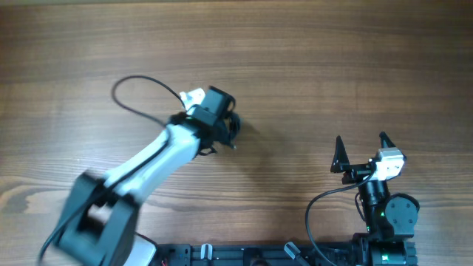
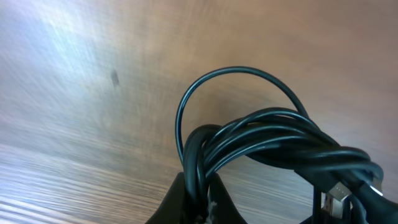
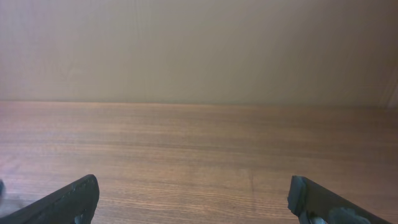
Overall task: Untangle cables
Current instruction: 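Grasp the cable bundle with the left gripper and lift it, then move the right gripper toward the cable held by the left gripper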
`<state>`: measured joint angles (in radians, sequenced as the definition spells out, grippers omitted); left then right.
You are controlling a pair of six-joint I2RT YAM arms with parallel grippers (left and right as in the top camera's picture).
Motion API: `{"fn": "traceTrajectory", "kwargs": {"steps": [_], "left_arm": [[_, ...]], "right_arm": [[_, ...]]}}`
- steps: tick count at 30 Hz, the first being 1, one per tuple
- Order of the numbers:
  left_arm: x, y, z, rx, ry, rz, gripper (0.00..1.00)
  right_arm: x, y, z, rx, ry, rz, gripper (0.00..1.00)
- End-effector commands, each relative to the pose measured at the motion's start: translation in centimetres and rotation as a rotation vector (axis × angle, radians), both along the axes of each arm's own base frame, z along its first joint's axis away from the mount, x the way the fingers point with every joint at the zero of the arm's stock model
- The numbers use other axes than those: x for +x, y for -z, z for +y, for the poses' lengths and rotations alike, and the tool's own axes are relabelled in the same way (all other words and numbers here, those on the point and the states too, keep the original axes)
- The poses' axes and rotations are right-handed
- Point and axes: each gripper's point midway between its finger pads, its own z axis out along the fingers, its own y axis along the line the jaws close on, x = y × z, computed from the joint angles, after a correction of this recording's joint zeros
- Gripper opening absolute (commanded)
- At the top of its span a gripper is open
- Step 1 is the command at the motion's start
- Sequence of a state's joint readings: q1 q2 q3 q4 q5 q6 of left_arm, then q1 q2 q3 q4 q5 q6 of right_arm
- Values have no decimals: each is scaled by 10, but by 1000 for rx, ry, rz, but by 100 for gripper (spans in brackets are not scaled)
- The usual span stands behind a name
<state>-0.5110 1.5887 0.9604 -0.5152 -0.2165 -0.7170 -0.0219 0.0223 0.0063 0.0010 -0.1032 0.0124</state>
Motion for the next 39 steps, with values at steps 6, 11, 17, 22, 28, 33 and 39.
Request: {"fn": "traceTrajectory", "kwargs": {"steps": [6, 11, 17, 22, 28, 33, 39], "left_arm": [[-38, -132, -3, 106, 585, -315, 4], [-75, -137, -15, 81, 843, -297, 4], [-85, -128, -33, -17, 912, -252, 4], [-89, -119, -41, -64, 942, -211, 4], [-88, -111, -43, -69, 946, -180, 4], [-91, -112, -47, -76, 1001, -191, 4], [-98, -114, -54, -47, 1167, -237, 4]], "right_arm": [[0, -1, 0, -12, 5, -7, 100], [0, -5, -12, -121, 74, -29, 100], [0, -1, -13, -178, 77, -13, 100], [-5, -4, 30, 135, -173, 3, 100], [-39, 5, 100, 956, -559, 426, 100], [-33, 10, 96, 803, -543, 373, 100], [-25, -24, 96, 735, -547, 360, 99]]}}
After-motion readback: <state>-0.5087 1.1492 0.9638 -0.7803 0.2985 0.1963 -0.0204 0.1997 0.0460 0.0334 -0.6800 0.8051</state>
